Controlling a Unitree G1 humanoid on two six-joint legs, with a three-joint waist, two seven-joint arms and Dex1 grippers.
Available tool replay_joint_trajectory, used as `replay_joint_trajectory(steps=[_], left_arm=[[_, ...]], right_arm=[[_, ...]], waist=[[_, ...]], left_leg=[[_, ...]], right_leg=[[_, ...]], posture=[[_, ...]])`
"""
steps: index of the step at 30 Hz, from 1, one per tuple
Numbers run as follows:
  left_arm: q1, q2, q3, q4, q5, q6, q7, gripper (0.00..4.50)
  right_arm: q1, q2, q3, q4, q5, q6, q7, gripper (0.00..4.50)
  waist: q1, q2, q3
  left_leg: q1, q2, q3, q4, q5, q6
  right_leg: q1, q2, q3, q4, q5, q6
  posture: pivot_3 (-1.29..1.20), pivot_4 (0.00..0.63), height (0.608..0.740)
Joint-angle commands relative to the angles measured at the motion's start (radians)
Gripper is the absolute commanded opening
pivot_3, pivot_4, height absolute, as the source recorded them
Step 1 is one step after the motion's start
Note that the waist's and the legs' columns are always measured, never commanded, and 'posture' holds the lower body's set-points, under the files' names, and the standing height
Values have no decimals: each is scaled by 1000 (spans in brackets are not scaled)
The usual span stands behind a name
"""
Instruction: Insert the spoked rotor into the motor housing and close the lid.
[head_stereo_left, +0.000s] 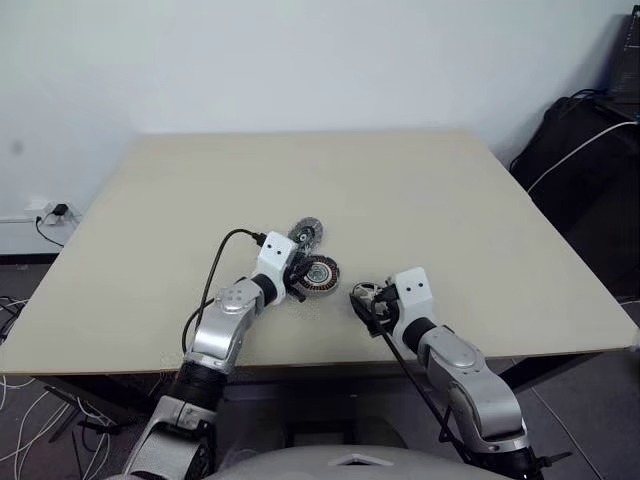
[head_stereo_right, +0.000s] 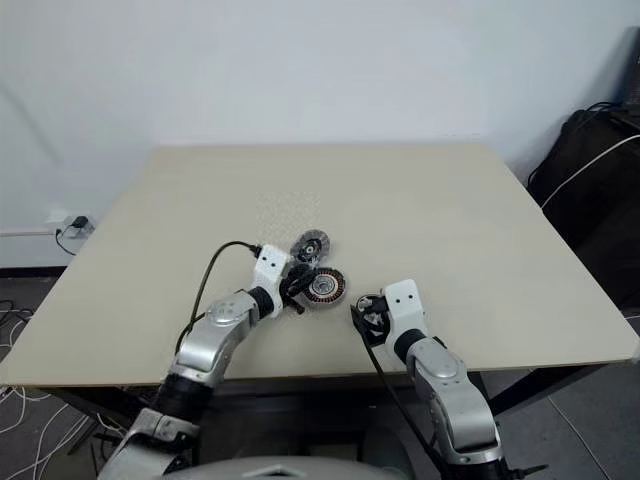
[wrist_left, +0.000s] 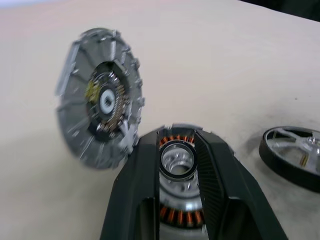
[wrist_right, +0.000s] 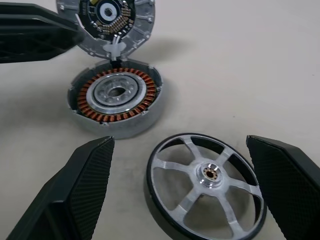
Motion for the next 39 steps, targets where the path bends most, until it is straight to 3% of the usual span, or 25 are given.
replay_joint_trajectory(steps=[1,11,19,26,30,37,39], left_arm=[[-66,-23,-9,89,19,-65,-3,670],[-162,-69,-23,362,90,-184,24,670],[-181,-88,-5,463,104,-239,42,670],[-170,-108,15,418,81,-260,28,2992],[-130,-105,21,310,59,-241,2,2992],[-10,-57,18,73,49,-173,5,1051],[36,-38,21,5,45,-151,7,345]], right_arm=[[-7,3,-3,-27,-2,-21,-6,4500],[-2,9,-3,-35,-8,-22,-16,4500],[1,8,1,-40,-13,-32,-20,4500],[-1,4,5,-40,-11,-41,-19,4500],[0,3,3,-41,-10,-42,-20,4500],[-4,7,10,-29,-5,-40,-14,4500],[-6,8,14,-25,-3,-39,-9,3906]], waist=[[0,0,0],[0,-1,0],[0,-1,0],[0,-1,0],[-1,-1,0],[-2,0,0],[-2,0,0]], left_leg=[[0,0,0,0,0,0],[-1,0,0,0,0,0],[-1,0,0,0,0,0],[-1,0,0,1,0,1],[-1,0,0,0,0,1],[-2,0,0,0,0,1],[-2,0,0,0,0,1]], right_leg=[[0,0,0,0,0,0],[0,0,0,0,0,0],[0,0,0,0,0,0],[0,0,0,0,0,1],[0,0,0,0,0,0],[0,0,1,1,1,-1],[0,0,1,1,1,-1]], posture=[[0,0,740],[0,0,740],[0,0,740],[0,0,740],[0,0,740],[0,0,740],[0,0,740]])
